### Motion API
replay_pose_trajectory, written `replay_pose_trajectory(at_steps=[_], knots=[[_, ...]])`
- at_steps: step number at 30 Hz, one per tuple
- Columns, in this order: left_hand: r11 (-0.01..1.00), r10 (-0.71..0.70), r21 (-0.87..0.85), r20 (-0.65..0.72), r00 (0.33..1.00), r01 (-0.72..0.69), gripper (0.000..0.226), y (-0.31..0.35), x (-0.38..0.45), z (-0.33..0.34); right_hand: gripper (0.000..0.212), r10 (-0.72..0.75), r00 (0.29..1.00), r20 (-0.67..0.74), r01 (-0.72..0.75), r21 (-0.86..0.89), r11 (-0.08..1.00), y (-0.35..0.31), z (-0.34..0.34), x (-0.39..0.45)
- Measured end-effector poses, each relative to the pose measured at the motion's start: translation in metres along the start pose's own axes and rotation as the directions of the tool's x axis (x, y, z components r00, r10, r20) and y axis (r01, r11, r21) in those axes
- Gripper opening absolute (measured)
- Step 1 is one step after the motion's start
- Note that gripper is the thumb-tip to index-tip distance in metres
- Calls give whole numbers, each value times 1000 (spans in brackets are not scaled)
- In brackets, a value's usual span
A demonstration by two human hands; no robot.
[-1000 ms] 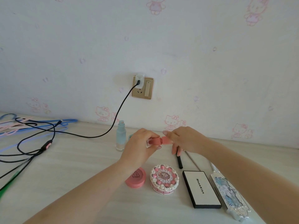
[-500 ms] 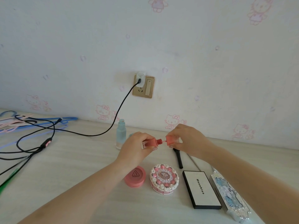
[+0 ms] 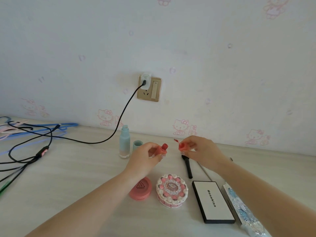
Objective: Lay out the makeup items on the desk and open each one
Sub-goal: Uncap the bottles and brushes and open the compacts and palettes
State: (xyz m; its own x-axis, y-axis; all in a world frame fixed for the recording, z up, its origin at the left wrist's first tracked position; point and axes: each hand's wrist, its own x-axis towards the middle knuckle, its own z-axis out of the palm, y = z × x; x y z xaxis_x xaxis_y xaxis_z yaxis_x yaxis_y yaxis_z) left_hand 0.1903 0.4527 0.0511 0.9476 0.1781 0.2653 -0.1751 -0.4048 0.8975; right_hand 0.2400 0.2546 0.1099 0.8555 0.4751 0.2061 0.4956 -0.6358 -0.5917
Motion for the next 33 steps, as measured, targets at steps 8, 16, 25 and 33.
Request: replay_pose_trajectory(at_steps=[8, 16, 25, 33], knots=[[989, -143, -31, 16, 990, 144, 20, -13, 18, 15, 19, 193, 981, 33, -194, 277, 941, 23, 37, 27], [978, -209, 16, 2, 978, 208, 25, -21, 33, 18, 18, 185, 982, 49, -191, 174, 966, 30, 52, 43], [967, -241, 88, -8, 970, 241, 29, -23, 40, 20, 20, 143, 988, 52, -145, 44, 988, 35, 59, 48], [959, -194, 218, 26, 981, 184, 35, -20, 38, 20, 52, 145, 988, 48, -145, 5, 989, 36, 63, 46]])
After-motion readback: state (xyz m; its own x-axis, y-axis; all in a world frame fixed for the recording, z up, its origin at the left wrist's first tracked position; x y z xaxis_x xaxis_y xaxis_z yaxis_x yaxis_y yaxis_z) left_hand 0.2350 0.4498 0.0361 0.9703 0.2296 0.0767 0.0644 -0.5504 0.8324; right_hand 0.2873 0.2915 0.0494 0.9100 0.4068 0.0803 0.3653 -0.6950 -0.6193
